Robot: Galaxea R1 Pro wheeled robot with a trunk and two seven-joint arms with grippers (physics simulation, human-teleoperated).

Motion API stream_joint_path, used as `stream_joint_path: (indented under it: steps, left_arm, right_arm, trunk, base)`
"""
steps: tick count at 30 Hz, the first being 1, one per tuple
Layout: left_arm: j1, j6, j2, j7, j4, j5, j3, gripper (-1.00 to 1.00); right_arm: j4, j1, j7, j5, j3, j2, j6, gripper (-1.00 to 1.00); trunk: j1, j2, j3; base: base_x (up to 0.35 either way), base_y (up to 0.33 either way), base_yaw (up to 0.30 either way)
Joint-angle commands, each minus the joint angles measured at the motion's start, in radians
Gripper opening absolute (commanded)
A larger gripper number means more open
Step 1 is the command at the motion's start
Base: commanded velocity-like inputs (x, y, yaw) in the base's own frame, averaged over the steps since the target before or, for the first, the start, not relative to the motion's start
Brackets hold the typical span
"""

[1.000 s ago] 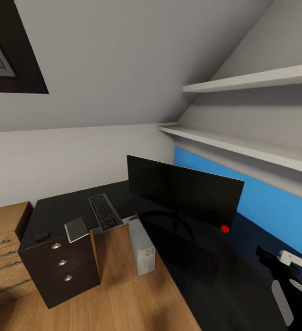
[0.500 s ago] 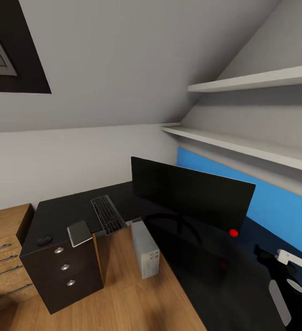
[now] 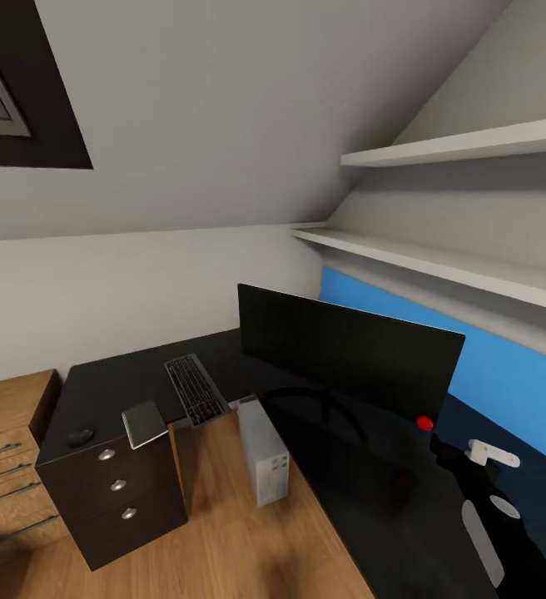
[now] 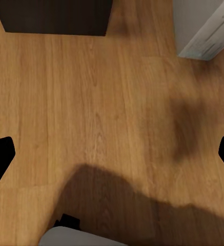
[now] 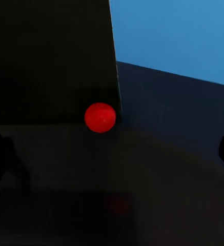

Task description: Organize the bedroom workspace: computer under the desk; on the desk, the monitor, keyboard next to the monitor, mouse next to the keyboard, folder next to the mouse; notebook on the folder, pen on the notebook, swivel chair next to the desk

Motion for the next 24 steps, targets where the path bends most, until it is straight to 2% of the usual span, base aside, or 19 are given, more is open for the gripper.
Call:
stream_joint_path:
  steps: [1,12,24]
  left_arm:
    - [0.000,-0.002,0.000,-0.007,0.001,0.011,-0.006,1.00]
    - [0.000,-0.002,0.000,-0.007,0.001,0.011,-0.006,1.00]
    - [0.000,-0.001,0.000,-0.007,0.001,0.011,-0.007,1.00]
  right_arm:
    - [-0.005,0.000,-0.002,-0.008,0.006,0.001,0.004,1.00]
    - [-0.018,0.001,0.005,-0.007,0.023,0.018,0.004,1.00]
    - [-0.022,0.001,0.006,-0.007,0.024,0.021,0.004,1.00]
  trunk:
    - [0.000,-0.001,0.000]
    - [0.000,-0.001,0.000]
    - [0.000,-0.001,-0.004]
  base:
    - [0.002,0.002,0.000]
    - [0.001,0.000,0.025]
    - [0.000,0.000,0.179]
